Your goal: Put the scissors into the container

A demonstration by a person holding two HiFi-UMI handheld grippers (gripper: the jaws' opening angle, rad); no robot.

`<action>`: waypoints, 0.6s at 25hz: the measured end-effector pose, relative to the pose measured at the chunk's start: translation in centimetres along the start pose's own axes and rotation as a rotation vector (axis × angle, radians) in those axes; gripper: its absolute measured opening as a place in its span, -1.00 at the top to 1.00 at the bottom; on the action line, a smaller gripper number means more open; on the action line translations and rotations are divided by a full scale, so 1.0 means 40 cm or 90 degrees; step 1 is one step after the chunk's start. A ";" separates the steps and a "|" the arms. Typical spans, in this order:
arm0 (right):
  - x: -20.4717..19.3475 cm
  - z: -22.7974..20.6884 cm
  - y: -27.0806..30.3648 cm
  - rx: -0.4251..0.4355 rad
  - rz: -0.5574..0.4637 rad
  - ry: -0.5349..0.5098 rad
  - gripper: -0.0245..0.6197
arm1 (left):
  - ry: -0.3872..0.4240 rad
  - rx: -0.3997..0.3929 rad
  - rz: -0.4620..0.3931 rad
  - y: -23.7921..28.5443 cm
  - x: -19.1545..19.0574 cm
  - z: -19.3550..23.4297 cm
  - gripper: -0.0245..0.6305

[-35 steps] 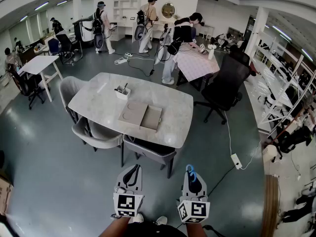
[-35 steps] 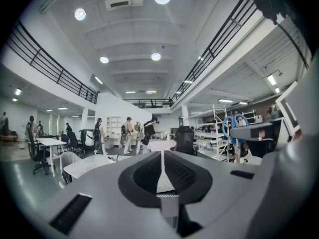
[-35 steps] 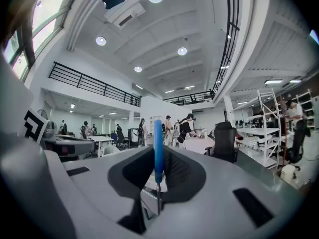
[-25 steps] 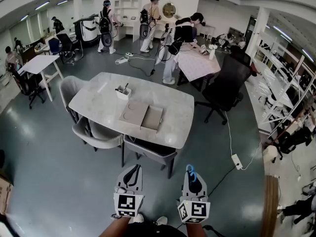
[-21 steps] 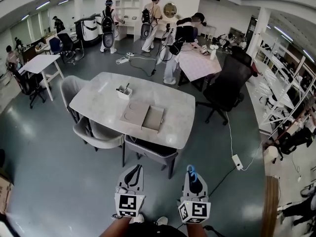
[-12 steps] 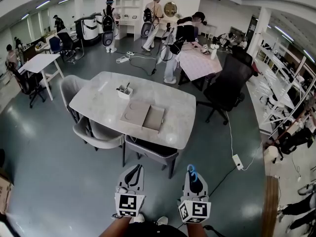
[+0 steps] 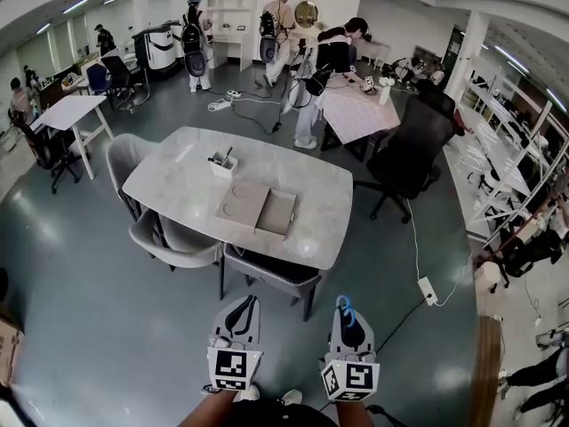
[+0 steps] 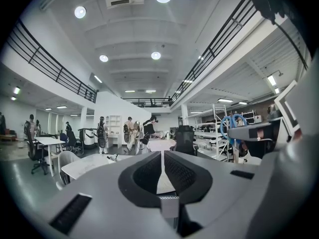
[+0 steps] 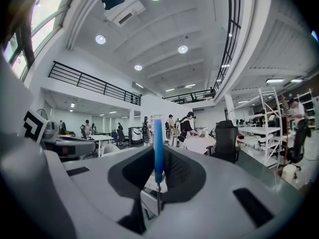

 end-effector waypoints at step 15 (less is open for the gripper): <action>0.005 -0.004 0.036 -0.003 -0.012 0.013 0.79 | 0.004 -0.007 -0.002 0.036 0.005 0.013 0.84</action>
Point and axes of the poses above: the fingertips, and each gripper's own axes: y forward along the fingers, z to its left, x out of its top, the point moved 5 cm from there along -y, backward along the fingers, and after that the axes turned 10 degrees about x, right-handed, at the moved point
